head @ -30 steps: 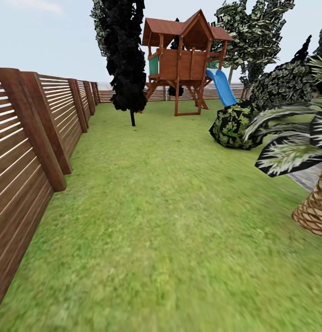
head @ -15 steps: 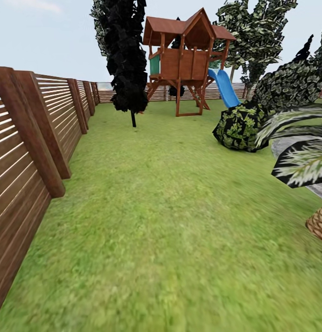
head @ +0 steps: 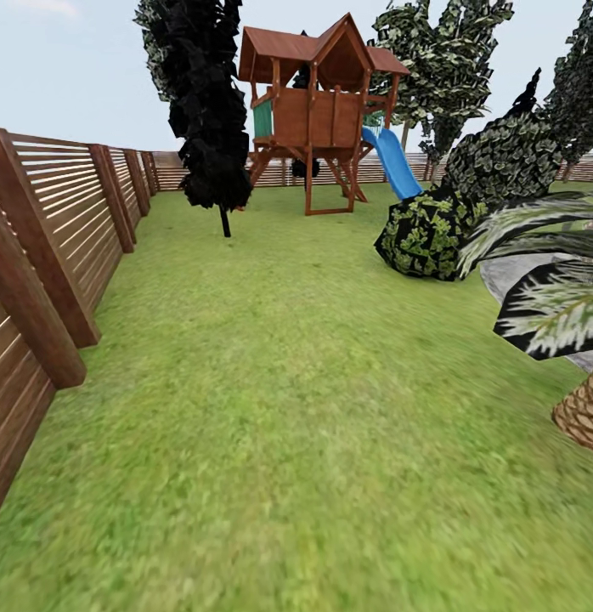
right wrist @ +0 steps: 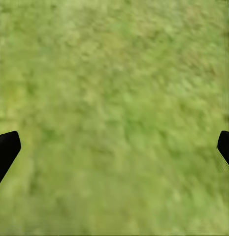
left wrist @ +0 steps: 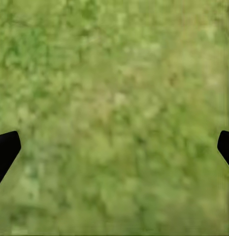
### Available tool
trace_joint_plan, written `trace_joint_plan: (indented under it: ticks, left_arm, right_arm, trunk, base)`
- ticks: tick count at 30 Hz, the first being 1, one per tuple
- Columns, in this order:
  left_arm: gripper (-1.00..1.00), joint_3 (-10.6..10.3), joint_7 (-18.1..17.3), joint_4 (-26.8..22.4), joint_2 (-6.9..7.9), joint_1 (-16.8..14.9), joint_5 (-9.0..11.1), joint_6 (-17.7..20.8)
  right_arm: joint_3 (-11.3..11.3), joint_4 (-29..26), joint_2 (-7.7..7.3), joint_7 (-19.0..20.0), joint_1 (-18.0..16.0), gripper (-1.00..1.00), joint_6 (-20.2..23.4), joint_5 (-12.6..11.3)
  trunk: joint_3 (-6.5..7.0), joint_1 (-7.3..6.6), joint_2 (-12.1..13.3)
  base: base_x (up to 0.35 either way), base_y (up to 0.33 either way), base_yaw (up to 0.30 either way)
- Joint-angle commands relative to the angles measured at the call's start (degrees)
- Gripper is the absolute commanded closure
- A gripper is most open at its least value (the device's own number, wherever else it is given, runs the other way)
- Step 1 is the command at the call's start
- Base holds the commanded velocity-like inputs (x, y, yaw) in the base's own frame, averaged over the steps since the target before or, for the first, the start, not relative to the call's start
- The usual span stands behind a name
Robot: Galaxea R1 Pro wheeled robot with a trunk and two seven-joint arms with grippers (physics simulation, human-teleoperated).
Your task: In the garden, pick up the pesticide atomizer on the floor and spray pesticide onto both trees until each tree trunk is fully covered.
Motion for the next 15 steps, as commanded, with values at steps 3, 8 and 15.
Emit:
trace_joint_plan:
  ticks: [3, 8, 15]
  left_arm:
    - [-1.0, 0.0, 0.0, 0.0, 0.0, 0.0, 0.0, 0.0]
    - [-1.0, 0.0, 0.0, 0.0, 0.0, 0.0, 0.0, 0.0]
    - [-1.0, 0.0, 0.0, 0.0, 0.0, 0.0, 0.0, 0.0]
  right_arm:
    - [0.0, 0.0, 0.0, 0.0, 0.0, -1.0, 0.0, 0.0]
    - [0.1, 0.0, 0.0, 0.0, 0.0, -1.0, 0.0, 0.0]
    - [0.1, 0.0, 0.0, 0.0, 0.0, -1.0, 0.0, 0.0]
  trunk:
    - [0.0, 0.0, 0.0]
    - [0.0, 0.0, 0.0]
    - [0.0, 0.0, 0.0]
  base:
    - [0.339, 0.0, -0.054]
    - [0.339, 0.0, -0.009]
    - [0.339, 0.0, -0.001]
